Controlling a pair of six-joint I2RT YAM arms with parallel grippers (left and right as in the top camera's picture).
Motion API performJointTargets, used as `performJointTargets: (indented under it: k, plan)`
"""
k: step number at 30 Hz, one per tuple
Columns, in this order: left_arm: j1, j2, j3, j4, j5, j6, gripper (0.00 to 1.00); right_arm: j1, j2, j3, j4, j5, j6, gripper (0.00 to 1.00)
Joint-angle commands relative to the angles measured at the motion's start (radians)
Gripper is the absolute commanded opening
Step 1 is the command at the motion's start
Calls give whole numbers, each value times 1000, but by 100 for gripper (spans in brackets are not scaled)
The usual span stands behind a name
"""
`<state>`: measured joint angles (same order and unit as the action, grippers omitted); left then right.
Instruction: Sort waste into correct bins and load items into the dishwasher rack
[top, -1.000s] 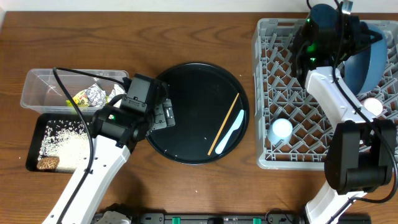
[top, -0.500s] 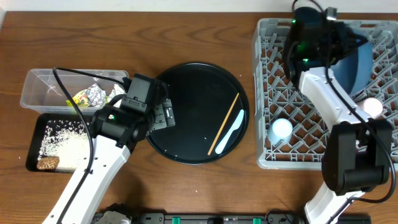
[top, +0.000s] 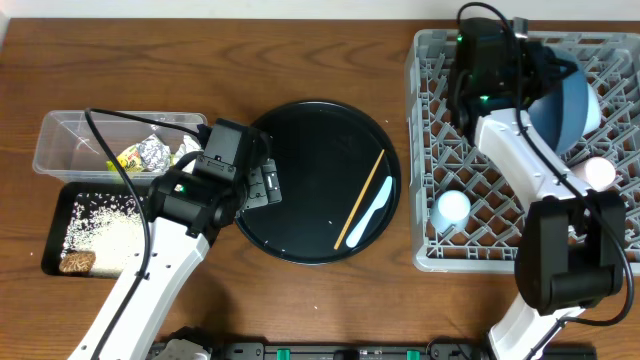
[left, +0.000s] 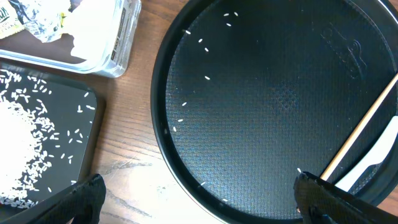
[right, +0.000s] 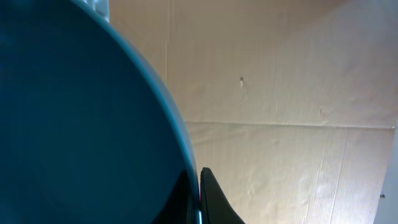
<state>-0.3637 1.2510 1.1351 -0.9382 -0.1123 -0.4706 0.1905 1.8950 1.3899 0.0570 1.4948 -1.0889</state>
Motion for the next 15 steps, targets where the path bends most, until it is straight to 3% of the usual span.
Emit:
performJointTargets:
  k: [1,3,4,5,7,10,15]
  plan:
    - [-2,3,-7,-3,-19,6,98,49,-8,2,3,-3,27,1]
    - [-2,3,-7,-3,-19,6,98,67,-8,2,3,-3,29,16]
    - [-2,3,-7,-3,-19,6,98,74,-8,2,3,-3,38,31]
    - [-2,3,-7,-3,-19,6,98,81,-8,2,3,-2,52,62]
    - [-2,3,-7,-3,-19,6,98,92,-8,2,3,-1,69,86]
    - [-2,3,-7,-3,-19,6,98,126,-8,2,3,1,71,96]
    - [-2,3,-7,-3,-19,6,98,193,-8,2,92,29,10,97]
